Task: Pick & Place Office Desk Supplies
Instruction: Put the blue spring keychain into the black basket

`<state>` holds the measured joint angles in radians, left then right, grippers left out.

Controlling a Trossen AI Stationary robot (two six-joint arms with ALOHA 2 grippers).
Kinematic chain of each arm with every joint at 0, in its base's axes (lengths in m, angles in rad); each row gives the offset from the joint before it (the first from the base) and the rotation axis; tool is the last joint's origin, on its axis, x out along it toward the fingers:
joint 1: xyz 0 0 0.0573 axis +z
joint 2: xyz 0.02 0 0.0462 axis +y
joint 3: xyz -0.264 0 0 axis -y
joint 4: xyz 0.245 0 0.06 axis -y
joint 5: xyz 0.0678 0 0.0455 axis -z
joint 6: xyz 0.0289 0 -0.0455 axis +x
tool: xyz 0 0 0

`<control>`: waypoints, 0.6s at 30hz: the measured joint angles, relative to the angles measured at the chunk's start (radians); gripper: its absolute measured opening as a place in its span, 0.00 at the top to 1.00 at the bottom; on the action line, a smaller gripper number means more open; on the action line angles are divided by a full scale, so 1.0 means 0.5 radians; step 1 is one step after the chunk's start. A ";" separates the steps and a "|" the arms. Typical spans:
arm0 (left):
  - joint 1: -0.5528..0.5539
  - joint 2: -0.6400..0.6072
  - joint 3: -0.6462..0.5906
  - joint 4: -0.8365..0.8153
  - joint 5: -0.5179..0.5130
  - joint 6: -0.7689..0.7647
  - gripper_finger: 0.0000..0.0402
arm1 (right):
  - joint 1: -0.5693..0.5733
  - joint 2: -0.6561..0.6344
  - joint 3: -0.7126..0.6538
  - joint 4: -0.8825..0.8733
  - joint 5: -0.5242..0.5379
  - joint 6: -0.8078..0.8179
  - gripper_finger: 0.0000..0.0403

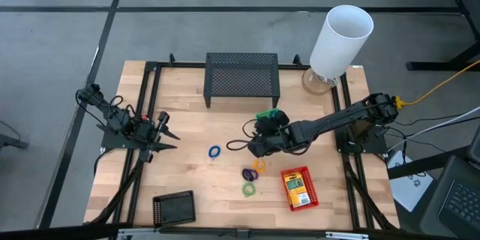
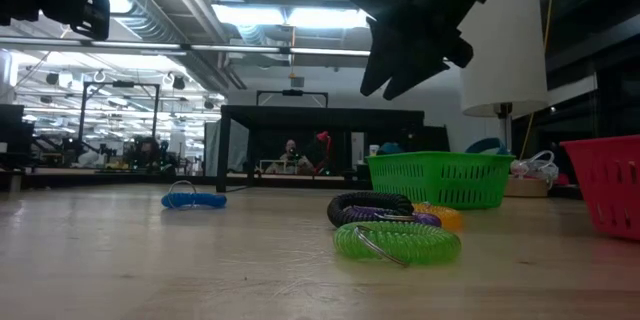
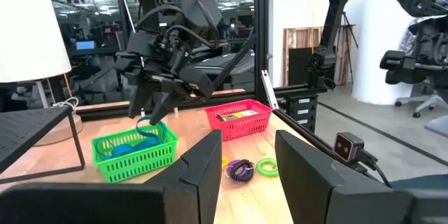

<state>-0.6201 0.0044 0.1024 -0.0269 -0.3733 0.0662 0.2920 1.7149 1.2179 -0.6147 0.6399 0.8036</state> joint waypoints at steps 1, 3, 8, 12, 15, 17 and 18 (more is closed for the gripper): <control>0.000 0.000 0.000 0.000 -0.001 -0.001 0.68 | 0.000 0.000 0.000 0.000 0.000 0.000 0.43; -0.001 0.000 0.000 0.000 0.000 -0.002 0.68 | 0.000 0.000 0.000 0.000 0.000 -0.001 0.43; 0.000 0.000 0.000 0.000 -0.001 -0.003 0.68 | 0.000 0.000 0.000 -0.002 0.000 -0.001 0.43; 0.000 0.000 0.000 0.000 -0.023 0.000 0.68 | -0.001 0.000 0.000 -0.002 0.002 -0.002 0.43; 0.000 0.000 0.000 0.000 -0.095 0.001 0.68 | -0.001 0.000 -0.001 -0.002 0.015 -0.030 0.43; 0.000 0.000 0.000 0.000 -0.136 0.008 0.68 | 0.000 0.000 -0.001 -0.002 0.025 -0.039 0.43; 0.000 0.001 0.000 -0.001 -0.153 0.029 0.68 | 0.003 0.000 -0.001 -0.002 0.033 -0.038 0.43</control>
<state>-0.6201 0.0048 0.1024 -0.0273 -0.4496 0.0806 0.2936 1.7149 1.2175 -0.6157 0.6564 0.7846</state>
